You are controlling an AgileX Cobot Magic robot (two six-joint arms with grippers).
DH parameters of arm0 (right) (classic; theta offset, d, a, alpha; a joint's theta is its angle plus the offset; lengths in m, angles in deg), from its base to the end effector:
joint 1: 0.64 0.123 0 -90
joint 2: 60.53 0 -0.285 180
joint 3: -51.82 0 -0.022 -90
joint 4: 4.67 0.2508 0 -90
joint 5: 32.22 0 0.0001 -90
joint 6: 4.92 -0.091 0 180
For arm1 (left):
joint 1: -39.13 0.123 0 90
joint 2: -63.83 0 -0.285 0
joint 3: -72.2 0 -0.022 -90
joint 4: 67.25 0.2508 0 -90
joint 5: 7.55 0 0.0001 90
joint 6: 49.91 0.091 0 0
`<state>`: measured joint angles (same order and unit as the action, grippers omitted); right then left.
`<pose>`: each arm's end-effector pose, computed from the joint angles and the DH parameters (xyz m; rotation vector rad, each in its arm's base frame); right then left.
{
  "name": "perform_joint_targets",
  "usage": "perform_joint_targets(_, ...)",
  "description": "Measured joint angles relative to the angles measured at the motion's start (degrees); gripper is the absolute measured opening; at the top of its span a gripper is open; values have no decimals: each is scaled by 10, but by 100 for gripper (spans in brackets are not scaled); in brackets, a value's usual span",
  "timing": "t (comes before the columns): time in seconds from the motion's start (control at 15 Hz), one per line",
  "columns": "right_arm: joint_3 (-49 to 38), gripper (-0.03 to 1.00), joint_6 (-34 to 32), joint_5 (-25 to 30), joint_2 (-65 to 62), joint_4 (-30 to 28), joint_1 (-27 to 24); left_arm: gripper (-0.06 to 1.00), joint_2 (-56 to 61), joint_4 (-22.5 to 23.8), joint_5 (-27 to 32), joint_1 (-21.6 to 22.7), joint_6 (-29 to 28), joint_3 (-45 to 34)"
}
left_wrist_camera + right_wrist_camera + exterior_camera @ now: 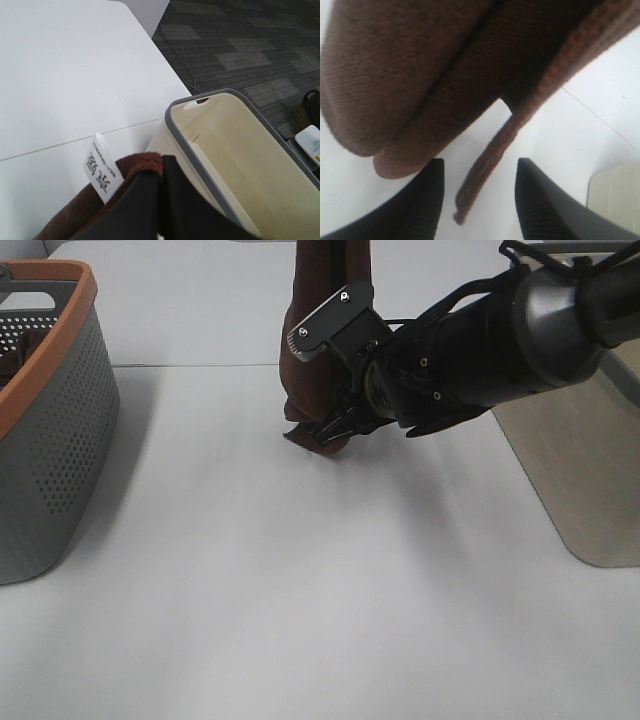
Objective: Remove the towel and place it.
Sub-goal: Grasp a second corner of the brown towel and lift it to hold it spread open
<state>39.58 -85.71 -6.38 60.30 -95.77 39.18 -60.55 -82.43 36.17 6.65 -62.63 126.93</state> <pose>0.3362 0.2286 0.1572 -0.7416 2.1096 -0.2455 0.3886 -0.2669 0.4319 0.2788 2.0274 -0.8100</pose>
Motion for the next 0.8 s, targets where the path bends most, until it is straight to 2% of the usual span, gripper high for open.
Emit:
perform_joint_targets(0.2,2,45,-86,14,18,-67,0,0,0,0,0,0,2,0)
perform_joint_targets(0.33,6,45,-123,23,18,-78,0,0,0,0,0,0,5,0)
perform_joint_targets(0.53,17,45,-136,35,18,-80,0,0,0,0,0,0,8,0)
perform_joint_targets(0.8,33,39,-137,28,22,-80,0,0,0,0,-1,0,10,0)
